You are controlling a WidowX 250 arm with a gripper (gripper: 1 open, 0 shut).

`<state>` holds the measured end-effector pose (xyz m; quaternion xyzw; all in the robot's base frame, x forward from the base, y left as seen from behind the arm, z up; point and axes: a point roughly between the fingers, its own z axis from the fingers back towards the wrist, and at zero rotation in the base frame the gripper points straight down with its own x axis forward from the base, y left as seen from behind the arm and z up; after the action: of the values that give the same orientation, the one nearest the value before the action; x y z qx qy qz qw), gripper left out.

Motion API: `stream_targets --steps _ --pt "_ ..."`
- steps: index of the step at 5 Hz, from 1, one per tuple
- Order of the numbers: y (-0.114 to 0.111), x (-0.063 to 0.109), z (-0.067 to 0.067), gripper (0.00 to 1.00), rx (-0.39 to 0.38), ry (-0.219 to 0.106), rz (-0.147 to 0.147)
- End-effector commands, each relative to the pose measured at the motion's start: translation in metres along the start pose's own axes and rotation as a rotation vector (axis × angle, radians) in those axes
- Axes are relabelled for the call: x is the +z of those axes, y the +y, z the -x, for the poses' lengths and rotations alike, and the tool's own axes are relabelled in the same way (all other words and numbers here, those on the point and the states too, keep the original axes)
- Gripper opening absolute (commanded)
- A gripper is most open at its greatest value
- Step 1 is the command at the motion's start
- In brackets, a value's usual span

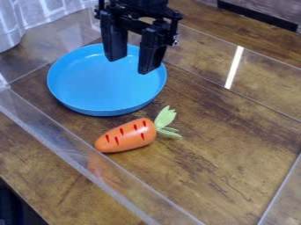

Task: Put the carrot in the blue tray

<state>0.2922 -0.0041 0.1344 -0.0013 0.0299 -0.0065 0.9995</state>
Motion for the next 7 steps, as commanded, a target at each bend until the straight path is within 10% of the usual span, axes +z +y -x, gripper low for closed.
stream_targets --steps 1,7 --pt "-0.002 -0.008 0.002 1.0 -0.039 0.014 -0.002" --pt "-0.007 -0.107 0.0 1.0 -0.224 0.068 -0.034"
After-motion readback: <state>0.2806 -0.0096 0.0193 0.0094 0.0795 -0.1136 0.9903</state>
